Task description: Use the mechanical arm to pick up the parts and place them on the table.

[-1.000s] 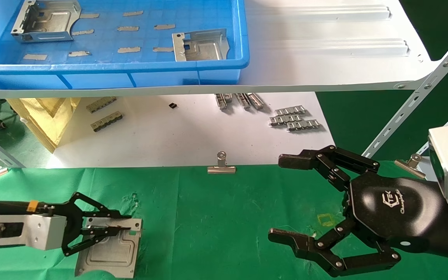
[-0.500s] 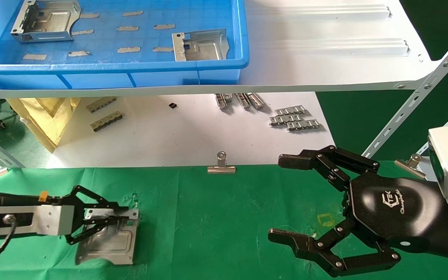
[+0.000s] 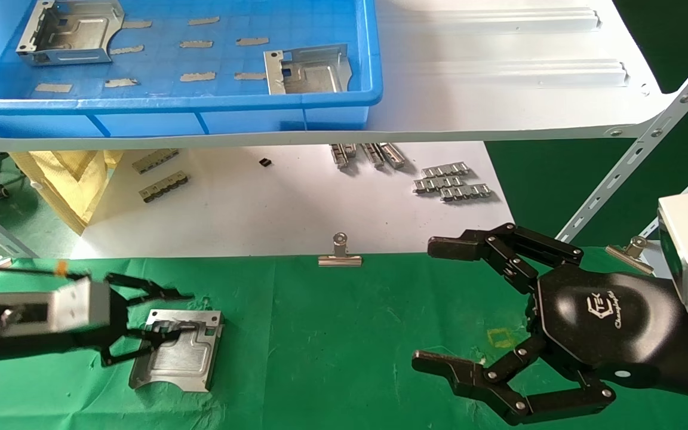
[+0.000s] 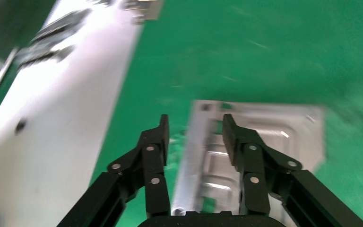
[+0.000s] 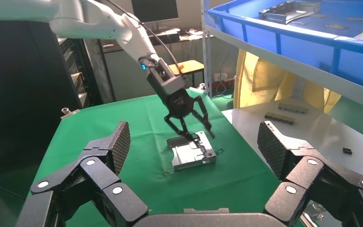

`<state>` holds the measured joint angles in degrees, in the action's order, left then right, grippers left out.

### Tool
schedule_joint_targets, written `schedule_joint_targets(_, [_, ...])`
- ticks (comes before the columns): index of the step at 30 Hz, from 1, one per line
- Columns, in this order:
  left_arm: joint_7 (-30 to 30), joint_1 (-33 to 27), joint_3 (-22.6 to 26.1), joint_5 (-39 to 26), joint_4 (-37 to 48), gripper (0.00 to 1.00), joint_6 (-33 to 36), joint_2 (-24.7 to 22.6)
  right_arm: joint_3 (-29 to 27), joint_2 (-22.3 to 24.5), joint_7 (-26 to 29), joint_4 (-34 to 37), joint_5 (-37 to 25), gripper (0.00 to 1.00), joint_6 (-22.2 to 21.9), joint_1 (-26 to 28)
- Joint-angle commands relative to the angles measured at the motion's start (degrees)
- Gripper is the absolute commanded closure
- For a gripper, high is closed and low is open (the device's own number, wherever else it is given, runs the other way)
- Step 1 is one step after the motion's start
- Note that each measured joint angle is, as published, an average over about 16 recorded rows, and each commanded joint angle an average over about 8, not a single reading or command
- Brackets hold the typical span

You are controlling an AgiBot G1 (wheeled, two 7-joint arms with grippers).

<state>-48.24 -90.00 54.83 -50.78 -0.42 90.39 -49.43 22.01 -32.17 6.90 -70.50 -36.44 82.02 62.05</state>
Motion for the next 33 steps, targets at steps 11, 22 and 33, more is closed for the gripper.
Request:
schedule_joint_targets(11, [16.5,5.6,-5.9,8.0,2.2,0.00,0.8,1.4,0.0,0.0,0.0,0.0,0.0,0.00,0.0,0.0])
schedule_joint_targets(22, [16.9,5.8,-6.4,7.6,0.0,0.00,0.6,1.7,0.0,0.0,0.0,0.0,0.0,0.00,0.0,0.0])
schedule_joint_targets(33, [24.4,9.9,-12.2,7.9,-13.0,0.00,-0.3,4.0,0.0,0.0,0.0,0.0,0.0,0.00,0.0,0.0])
